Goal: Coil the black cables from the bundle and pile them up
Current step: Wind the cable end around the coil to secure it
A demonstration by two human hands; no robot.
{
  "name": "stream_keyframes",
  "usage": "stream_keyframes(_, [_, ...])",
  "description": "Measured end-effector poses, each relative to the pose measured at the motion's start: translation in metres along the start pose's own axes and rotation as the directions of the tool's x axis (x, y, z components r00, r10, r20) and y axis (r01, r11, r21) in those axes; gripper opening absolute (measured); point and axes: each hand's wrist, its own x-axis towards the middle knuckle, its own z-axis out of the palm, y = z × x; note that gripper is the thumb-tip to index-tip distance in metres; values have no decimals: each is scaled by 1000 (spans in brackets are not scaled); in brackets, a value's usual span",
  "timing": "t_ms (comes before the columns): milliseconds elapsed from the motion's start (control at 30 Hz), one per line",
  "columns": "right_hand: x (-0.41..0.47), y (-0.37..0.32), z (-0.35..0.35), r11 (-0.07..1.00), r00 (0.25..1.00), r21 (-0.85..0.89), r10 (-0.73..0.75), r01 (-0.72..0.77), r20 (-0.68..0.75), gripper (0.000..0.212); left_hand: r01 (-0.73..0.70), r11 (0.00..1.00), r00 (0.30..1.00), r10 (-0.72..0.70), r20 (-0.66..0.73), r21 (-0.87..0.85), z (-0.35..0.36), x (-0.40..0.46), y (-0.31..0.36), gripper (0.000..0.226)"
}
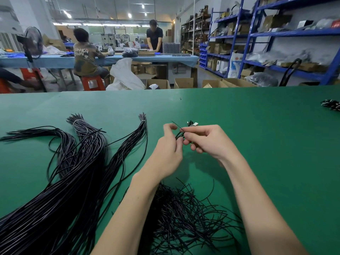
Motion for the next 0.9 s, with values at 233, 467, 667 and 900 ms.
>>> stream_keyframes(233, [0,2,-1,1000,997,4,17,-17,-79,11,126,987,992,-127,-3,-102,6,1,1,9])
stream_keyframes(467, [-1,1,2,1000,999,19,-6,7,-35,3,106,938,976,-161,-144,-329,3,3,-2,15])
stream_keyframes(667, [-1,7,1,991,993,72,116,-116,5,8,66,803,970,-191,-152,-592,-5,4,-1,18])
stream_keyframes(900, [2,7,-2,946,976,242,204,-216,76,4,41,733,974,-181,-137,-678,-2,3,-3,16])
